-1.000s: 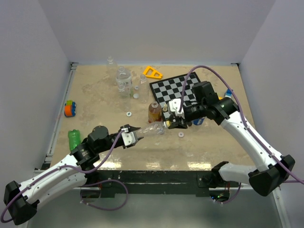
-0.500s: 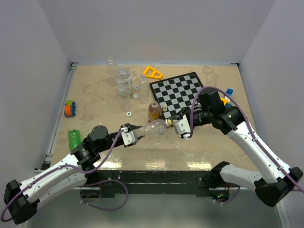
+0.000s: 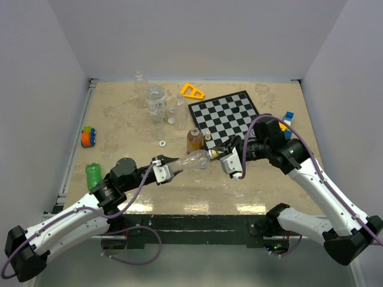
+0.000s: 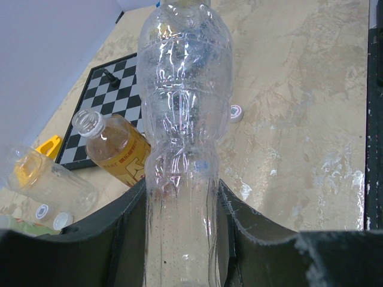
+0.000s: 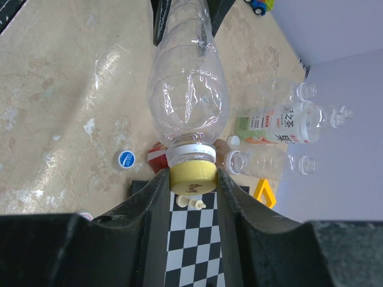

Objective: Unscrew the bottle caps
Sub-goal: Unscrew the bottle cap from the plastic bottle.

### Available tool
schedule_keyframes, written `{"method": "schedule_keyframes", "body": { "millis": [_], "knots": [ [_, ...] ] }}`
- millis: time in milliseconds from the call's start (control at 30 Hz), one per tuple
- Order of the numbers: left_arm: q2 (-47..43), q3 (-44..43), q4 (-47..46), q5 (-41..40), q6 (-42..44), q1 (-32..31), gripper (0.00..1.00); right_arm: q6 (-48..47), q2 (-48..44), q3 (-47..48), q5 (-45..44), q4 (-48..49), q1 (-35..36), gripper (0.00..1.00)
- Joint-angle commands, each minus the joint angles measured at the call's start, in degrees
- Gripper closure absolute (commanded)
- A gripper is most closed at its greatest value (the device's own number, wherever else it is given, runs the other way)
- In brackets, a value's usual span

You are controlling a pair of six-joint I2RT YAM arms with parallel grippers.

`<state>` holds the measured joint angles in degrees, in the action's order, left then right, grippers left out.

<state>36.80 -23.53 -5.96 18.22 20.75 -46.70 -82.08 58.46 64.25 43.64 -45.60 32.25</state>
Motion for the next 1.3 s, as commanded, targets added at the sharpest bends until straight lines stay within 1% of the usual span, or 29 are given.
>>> {"method": "schedule_keyframes", "body": {
  "millis": [0,67,267,333,433,500,567,667,767,933,1067,1167,1267],
  "knots": [
    [-0.1,-0.3,2.1,0.2,0.4,0.1,1.00,1.5,-2.1,1.0,-1.5,1.9,-1.2,1.00],
    [-0.3,-0.3,2.3,0.2,0.3,0.0,1.00,2.3,-2.3,1.0,-0.4,1.8,-1.2,1.00],
    [-0.4,-0.3,2.2,0.3,0.4,0.1,1.00,6.5,-3.2,0.5,-0.7,2.7,-1.2,0.95],
    [-0.5,-0.2,2.2,0.3,0.4,0.1,1.00,8.6,-3.5,0.5,-0.7,3.4,-1.2,0.89],
    [-0.6,-0.2,2.2,0.3,0.3,0.0,1.00,14.4,-4.0,1.2,-0.7,4.6,-1.3,0.64],
    [-0.7,-0.3,2.2,0.3,0.4,0.1,1.00,17.8,-4.2,2.3,0.0,4.6,-1.5,0.50],
    [-0.8,-0.3,2.2,0.3,0.4,0.1,1.00,20.5,-4.8,3.2,0.6,4.6,-2.0,0.38],
    [-0.8,-0.3,2.3,0.2,0.4,0.0,1.00,22.8,-5.9,4.0,0.6,3.7,-3.0,0.27],
    [-0.8,-0.3,2.2,0.2,0.4,0.0,1.00,24.0,-7.5,4.3,0.1,1.8,-4.2,0.23],
    [-0.9,-0.4,2.2,0.4,0.3,0.1,1.00,26.4,-10.9,4.1,-1.7,0.4,-7.5,0.21],
    [-0.8,-0.3,2.2,0.6,0.3,0.1,1.00,28.5,-13.0,3.3,0.3,0.2,-11.1,0.20],
    [-0.8,-0.4,2.2,0.7,0.3,0.0,1.00,30.3,-13.1,3.5,2.2,-0.4,-12.0,0.20],
    [-0.9,-0.4,2.2,0.7,0.3,0.1,1.00,34.7,-12.6,4.2,2.3,0.9,-12.6,0.19]
  ]
}}
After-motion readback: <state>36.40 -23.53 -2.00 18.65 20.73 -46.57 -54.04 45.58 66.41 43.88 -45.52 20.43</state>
